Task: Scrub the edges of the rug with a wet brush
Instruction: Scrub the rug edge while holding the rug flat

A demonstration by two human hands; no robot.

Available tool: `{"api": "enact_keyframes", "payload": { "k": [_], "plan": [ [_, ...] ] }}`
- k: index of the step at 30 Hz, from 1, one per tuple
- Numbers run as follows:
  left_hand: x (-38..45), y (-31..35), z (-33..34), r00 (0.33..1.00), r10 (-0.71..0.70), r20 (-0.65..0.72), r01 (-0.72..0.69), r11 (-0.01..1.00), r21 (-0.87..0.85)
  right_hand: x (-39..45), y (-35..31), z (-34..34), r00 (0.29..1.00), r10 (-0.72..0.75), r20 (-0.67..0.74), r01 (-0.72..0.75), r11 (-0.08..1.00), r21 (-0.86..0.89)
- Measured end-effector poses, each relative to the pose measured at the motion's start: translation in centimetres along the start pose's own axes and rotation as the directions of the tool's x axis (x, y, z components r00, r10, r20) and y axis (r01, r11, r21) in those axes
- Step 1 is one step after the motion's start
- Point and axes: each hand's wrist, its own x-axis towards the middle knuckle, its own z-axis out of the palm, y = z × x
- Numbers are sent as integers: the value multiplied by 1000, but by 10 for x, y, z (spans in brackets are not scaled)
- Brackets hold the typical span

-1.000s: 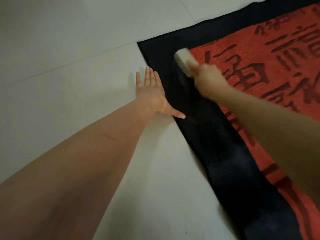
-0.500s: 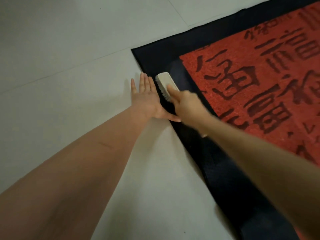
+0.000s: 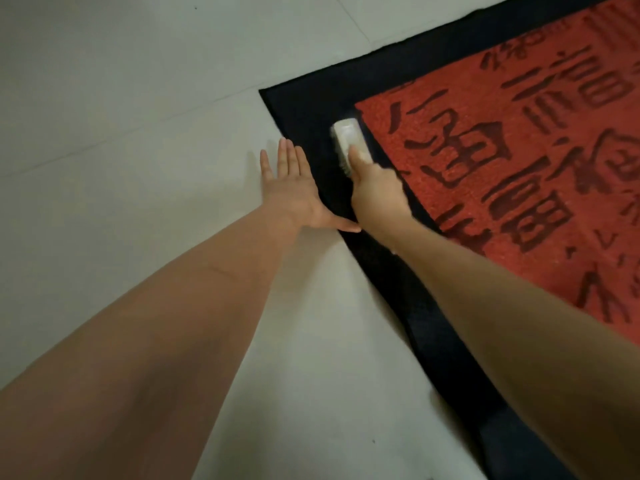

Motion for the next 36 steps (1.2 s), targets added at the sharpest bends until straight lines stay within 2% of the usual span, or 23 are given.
{"api": "enact_keyframes", "payload": {
  "k": [2, 3, 4, 5, 7, 8, 10, 12, 13, 16, 17, 20, 22, 24, 25, 26, 27, 29, 30, 31, 32, 35, 36],
  "plan": [
    [-1, 0, 0, 1000, 6, 4, -6, 1000, 6, -28, -1, 6, 981, -164, 105, 163, 986, 18],
    [-2, 0, 1, 1000, 16, -3, -16, 1000, 2, -33, 11, 0, 964, -226, 140, 232, 972, -32],
    [-3, -1, 2, 1000, 17, -21, -17, 1000, -7, -25, 27, -14, 964, -214, 156, 232, 966, -111],
    [-4, -1, 4, 999, 11, -45, -12, 1000, -16, -14, 44, -28, 985, -118, 127, 137, 978, -155],
    [-6, 0, 8, 996, 40, -81, -42, 999, -24, -12, 57, -37, 996, 91, 8, -89, 989, -115],
    [-8, 2, 12, 992, 76, -99, -78, 997, -19, -24, 54, -32, 996, 91, -25, -93, 991, -98],
    [-13, 5, 21, 983, 139, -117, -141, 990, -9, -48, 37, -14, 997, -57, 53, 62, 993, -101],
    [-18, 5, 27, 984, 141, -107, -144, 990, -15, -62, 39, -18, 956, -235, 174, 251, 965, -73],
    [-21, 6, 29, 985, 138, -103, -140, 990, -12, -56, 50, -30, 952, -231, 200, 257, 960, -114],
    [-27, 8, 32, 988, 128, -85, -128, 992, 3, -33, 61, -48, 996, 39, 75, -26, 985, -168],
    [-29, 10, 32, 989, 127, -74, -127, 992, 5, -41, 49, -41, 997, 66, 49, -58, 986, -157],
    [-32, 11, 31, 994, 100, -53, -100, 995, -6, -67, 4, -11, 986, -113, 123, 130, 982, -140],
    [-34, 11, 29, 996, 80, -38, -80, 997, -7, -53, 5, -14, 983, -162, 88, 178, 959, -220],
    [-35, 12, 27, 997, 78, -21, -78, 997, 11, -17, 11, -29, 1000, 4, 13, -1, 976, -216],
    [-35, 12, 27, 997, 77, -16, -77, 997, 14, -8, 7, -30, 995, 93, -24, -96, 983, -156],
    [-35, 12, 27, 997, 76, -17, -76, 997, 17, -8, -2, -25, 991, 126, -47, -130, 986, -106],
    [-35, 12, 27, 997, 78, -22, -78, 997, 25, -13, -11, -15, 995, 93, -37, -96, 993, -71],
    [-35, 13, 29, 996, 84, -30, -83, 996, 32, -36, -19, -4, 991, -126, 49, 127, 992, -18],
    [-36, 12, 31, 996, 85, -40, -84, 996, 21, -39, -12, -4, 968, -226, 107, 229, 973, -12],
    [-36, 11, 34, 995, 80, -53, -80, 997, 5, -32, 0, -11, 952, -265, 154, 278, 959, -63],
    [-36, 9, 35, 996, 70, -64, -71, 997, -16, -17, 13, -23, 958, -235, 166, 255, 961, -111],
    [-37, 9, 36, 995, 76, -59, -79, 996, -42, -4, 39, -40, 997, 77, 31, -74, 993, -92],
    [-37, 9, 35, 995, 81, -55, -83, 995, -47, -20, 39, -32, 994, 107, -5, -107, 988, -107]
  ]
}}
